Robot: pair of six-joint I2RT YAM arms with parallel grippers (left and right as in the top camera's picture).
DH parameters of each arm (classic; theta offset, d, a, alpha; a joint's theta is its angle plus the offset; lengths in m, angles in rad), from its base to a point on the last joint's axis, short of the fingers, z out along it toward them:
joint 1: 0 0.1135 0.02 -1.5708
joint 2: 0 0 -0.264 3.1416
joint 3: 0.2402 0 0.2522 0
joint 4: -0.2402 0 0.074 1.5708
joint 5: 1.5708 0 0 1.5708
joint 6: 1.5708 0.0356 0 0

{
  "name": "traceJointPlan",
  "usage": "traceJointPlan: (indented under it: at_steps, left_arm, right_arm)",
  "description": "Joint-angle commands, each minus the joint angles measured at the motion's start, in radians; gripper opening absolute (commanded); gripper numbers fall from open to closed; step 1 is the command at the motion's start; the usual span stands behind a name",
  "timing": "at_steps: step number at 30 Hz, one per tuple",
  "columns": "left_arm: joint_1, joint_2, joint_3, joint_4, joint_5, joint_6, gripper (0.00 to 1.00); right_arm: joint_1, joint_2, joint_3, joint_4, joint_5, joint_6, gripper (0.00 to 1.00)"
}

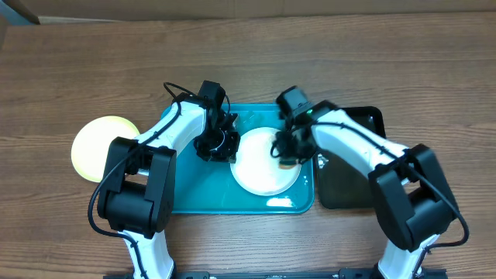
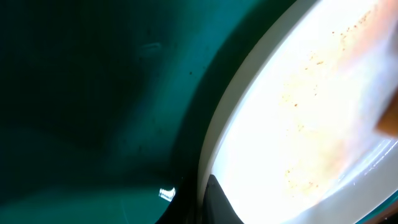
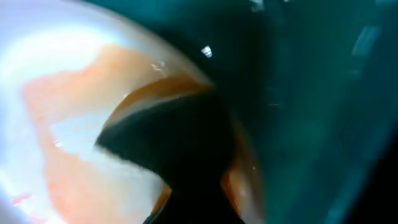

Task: Clean dirty plates on tray and stack at the side
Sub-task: 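Scrub the sauce-smeared white plate with the sponge in the right gripper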

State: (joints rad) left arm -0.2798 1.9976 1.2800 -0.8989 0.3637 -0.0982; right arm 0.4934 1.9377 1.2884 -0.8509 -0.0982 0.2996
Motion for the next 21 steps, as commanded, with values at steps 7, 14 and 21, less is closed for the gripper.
traceJointPlan:
  at_steps: [7,14,21]
  left_arm:
    - [-0.004,0.018,-0.002,-0.001,-0.031,0.005,0.04]
    - [-0.004,0.018,-0.002,0.004,-0.023,-0.014,0.04]
    - [-0.005,0.018,-0.002,0.002,-0.023,-0.014,0.04]
  right_arm:
    - [0.001,0.008,0.006,-0.142,-0.129,-0.063,0.04]
    - [0.119,0.008,0.007,0.043,-0.176,-0.065,0.04]
    - [0.177,0.008,0.007,0.071,-0.109,0.048,0.04]
